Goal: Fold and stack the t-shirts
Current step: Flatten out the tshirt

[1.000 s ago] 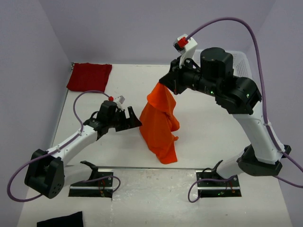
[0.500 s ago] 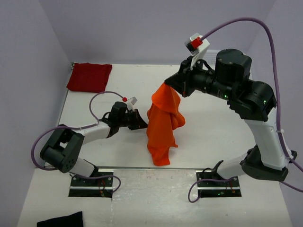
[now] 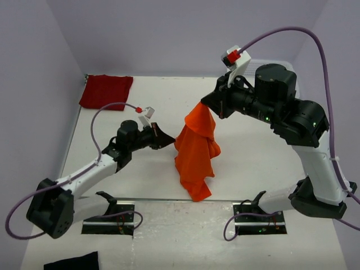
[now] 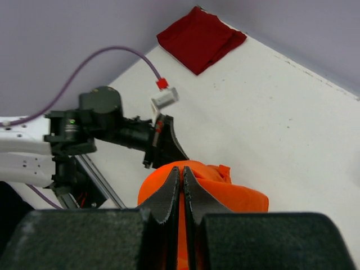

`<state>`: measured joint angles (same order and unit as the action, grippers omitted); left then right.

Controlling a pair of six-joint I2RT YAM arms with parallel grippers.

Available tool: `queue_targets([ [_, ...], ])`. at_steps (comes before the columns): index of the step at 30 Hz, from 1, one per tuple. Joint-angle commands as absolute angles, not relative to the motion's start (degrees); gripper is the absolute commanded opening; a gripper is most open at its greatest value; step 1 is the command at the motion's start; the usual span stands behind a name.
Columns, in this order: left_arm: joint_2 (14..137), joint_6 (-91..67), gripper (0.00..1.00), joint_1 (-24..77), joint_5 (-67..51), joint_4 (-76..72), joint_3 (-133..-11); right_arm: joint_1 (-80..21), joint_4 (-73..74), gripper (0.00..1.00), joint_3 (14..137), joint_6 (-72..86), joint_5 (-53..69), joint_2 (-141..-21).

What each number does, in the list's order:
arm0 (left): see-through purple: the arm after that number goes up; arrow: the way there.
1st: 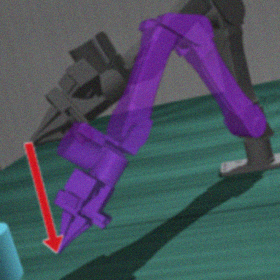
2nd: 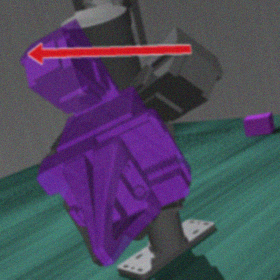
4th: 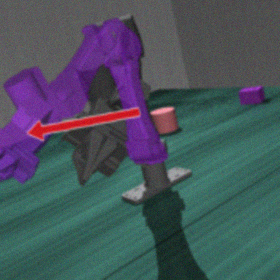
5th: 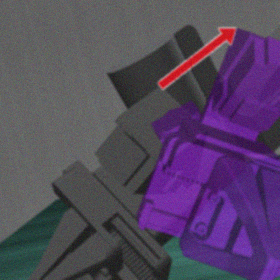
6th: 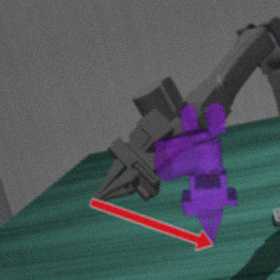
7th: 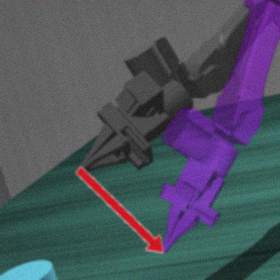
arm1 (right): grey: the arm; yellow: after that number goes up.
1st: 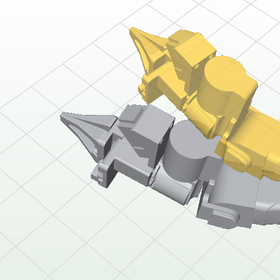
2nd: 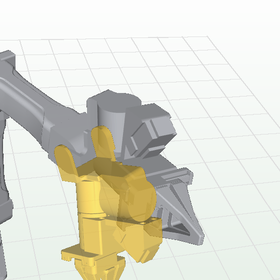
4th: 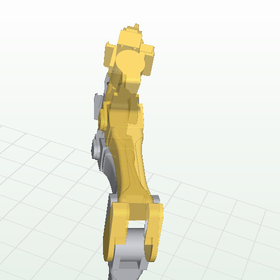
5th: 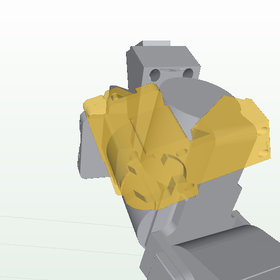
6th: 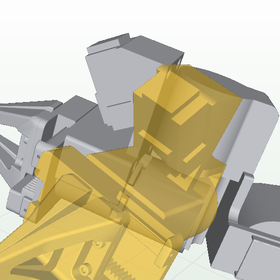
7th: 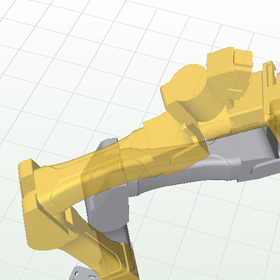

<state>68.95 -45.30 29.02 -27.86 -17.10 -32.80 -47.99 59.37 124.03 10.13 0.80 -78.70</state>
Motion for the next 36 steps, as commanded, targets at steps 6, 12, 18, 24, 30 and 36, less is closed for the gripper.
queue_targets([
  [6,51.5,-38.7,0.0,29.2,-13.6,10.4,-41.7,-48.8,56.4,0.0,121.6,8.9,2.5,-76.2],
  [12,47.7,-38.0,0.0,29.2,-14.1,14.0,-40.4,-48.8,51.0,0.0,125.7,5.5,2.4,-83.5],
  [18,48.3,-37.9,0.0,29.3,-17.3,14.0,-37.6,-48.7,43.2,0.0,128.0,-3.9,1.9,-90.6],
  [24,48.4,-36.9,0.0,29.4,-17.6,14.1,-35.9,-44.0,40.9,0.0,134.2,-4.6,3.1,-100.0],
  [30,48.9,-36.2,0.0,29.4,-19.2,14.6,-36.1,-35.9,38.5,0.0,137.5,-1.8,3.5,-109.2],
  [36,51.2,-36.1,0.1,29.5,-19.8,14.7,-35.2,-30.9,37.9,0.0,134.7,-0.4,3.5,-113.3],
])
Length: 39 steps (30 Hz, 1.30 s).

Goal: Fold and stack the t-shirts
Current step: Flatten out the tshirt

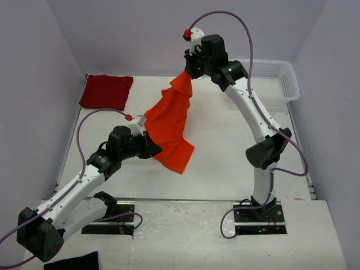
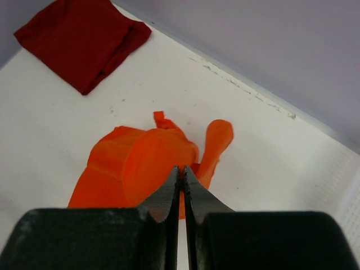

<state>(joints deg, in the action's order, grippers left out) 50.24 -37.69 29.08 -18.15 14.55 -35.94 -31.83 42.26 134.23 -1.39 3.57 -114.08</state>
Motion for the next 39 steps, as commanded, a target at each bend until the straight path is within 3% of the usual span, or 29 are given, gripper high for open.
queue_targets([
  [1,51.7,-36.3,0.12,29.6,-19.9,14.7,-35.2,-30.7,38.1,0.03,134.3,-0.4,3.5,-113.6],
  [2,52.3,-36.4,0.16,29.8,-19.9,14.7,-35.3,-30.5,38.0,0.12,133.7,-0.4,2.4,-114.1],
  [3,52.6,-36.5,0.19,30.1,-20.0,14.6,-35.3,-30.2,38.0,0.39,132.9,-0.4,1.2,-114.4],
  [4,53.0,-36.5,0.21,30.1,-19.7,14.6,-35.5,-30.1,38.9,0.55,132.7,-0.4,0.4,-114.7],
  [5,53.0,-36.5,0.25,30.4,-19.5,14.7,-35.7,-30.1,39.3,0.85,132.4,-0.4,-1.8,-114.5],
  [6,52.8,-36.6,0.28,30.6,-19.1,14.8,-35.8,-30.1,39.9,0.89,130.8,-0.4,-2.7,-114.1],
  [8,51.2,-37.9,0.31,30.6,-15.2,16.2,-36.2,-30.2,42.4,0.89,127.8,-0.2,-2.6,-112.1],
  [15,52.4,-40.9,0.34,30.6,6.7,24.8,-47.1,-33.9,38.7,0.86,95.9,11.5,-0.4,-93.1],
  [22,69.6,-40.8,0.35,30.4,22.4,34.4,-64.8,-46.4,39.6,0.82,86.0,12.8,-6.2,-92.3],
  [26,75.0,-40.6,0.36,25.2,20.1,36.0,-67.4,-51.4,42.2,0.71,84.7,16.4,-8.2,-95.1],
  [27,75.2,-39.9,0.35,23.4,14.8,34.1,-66.0,-51.8,41.3,0.61,83.7,16.8,-8.2,-95.3],
  [30,73.8,-37.7,0.35,15.0,7.7,30.4,-62.6,-52.6,37.3,0.48,77.7,19.3,-7.7,-94.5],
  [34,74.1,-35.9,0.35,11.3,7.1,30.8,-62.2,-53.3,34.5,0.48,71.9,21.3,-4.1,-93.7],
  [37,74.3,-34.9,0.35,9.7,3.8,29.7,-61.9,-55.4,31.7,0.59,68.4,22.0,-3.4,-94.9],
  [39,74.4,-34.7,0.35,9.5,3.3,29.2,-61.6,-56.9,31.3,0.61,67.7,22.5,-3.6,-96.1],
])
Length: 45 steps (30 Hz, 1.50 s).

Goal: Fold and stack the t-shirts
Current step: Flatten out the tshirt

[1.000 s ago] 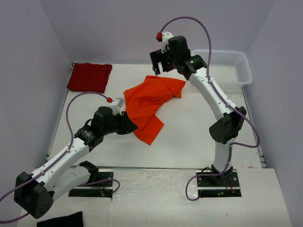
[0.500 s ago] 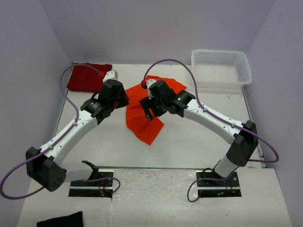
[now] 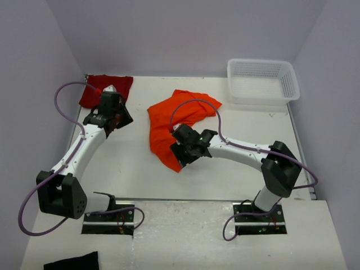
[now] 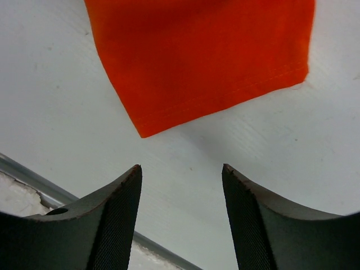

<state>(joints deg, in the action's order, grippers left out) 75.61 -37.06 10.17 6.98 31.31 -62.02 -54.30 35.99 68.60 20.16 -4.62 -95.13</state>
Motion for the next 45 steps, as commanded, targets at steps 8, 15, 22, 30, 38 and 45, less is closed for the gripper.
queue_targets([
  [8,74.8,-34.3,0.35,9.1,0.3,27.1,-59.9,-60.2,28.7,0.6,66.5,24.2,-3.2,-100.1],
  [15,73.3,-33.5,0.35,8.6,-1.7,27.1,-59.8,-60.4,28.1,0.59,68.0,23.3,-3.0,-102.9],
  [22,72.3,-33.0,0.35,8.4,-2.9,26.7,-59.0,-60.4,29.4,0.58,71.9,22.2,-3.7,-106.0],
  [30,72.1,-32.2,0.35,7.4,-4.3,25.9,-58.1,-60.4,29.7,0.57,73.7,21.9,-3.7,-107.8],
  [38,69.8,-30.8,0.36,5.2,-6.1,27.0,-58.1,-60.4,27.2,0.54,71.2,22.8,-2.9,-109.6],
  [45,68.6,-29.8,0.36,3.3,-7.7,27.9,-58.5,-60.4,26.2,0.41,70.6,23.7,-2.5,-111.0],
])
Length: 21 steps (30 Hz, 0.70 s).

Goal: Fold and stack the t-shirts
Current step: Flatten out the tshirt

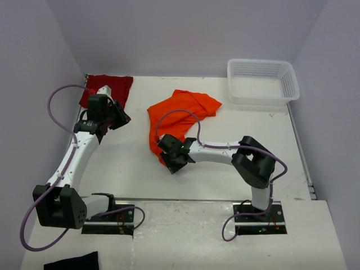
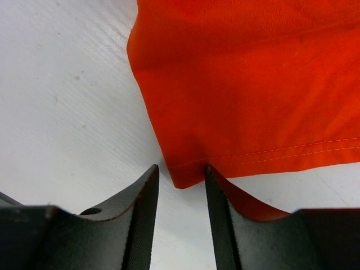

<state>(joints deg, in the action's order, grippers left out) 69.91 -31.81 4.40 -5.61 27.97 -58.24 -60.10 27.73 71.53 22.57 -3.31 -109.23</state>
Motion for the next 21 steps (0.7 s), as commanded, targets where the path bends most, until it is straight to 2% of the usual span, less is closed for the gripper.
queue_targets([
  [1,68.5,-29.5,0.36,3.2,-8.2,28.1,-58.5,-60.4,26.0,0.39,70.5,23.9,-2.5,-111.0],
  [4,67.7,-29.1,0.36,2.5,-8.6,28.6,-58.4,-60.4,25.8,0.33,70.0,24.7,-2.7,-110.8],
  [8,66.7,-29.1,0.36,1.4,-9.2,28.6,-58.1,-60.4,25.4,0.3,68.8,25.7,-2.8,-110.3],
  [17,66.4,-29.1,0.36,0.9,-11.2,28.0,-57.0,-60.5,25.4,0.1,67.9,26.5,-2.9,-110.2],
  [19,66.5,-29.1,0.36,0.8,-11.1,28.0,-56.5,-60.4,26.4,0.01,68.6,26.3,-3.4,-109.3],
  [21,66.4,-29.2,0.36,0.8,-10.9,27.9,-56.2,-60.4,27.9,0.0,70.7,25.9,-3.8,-108.3],
])
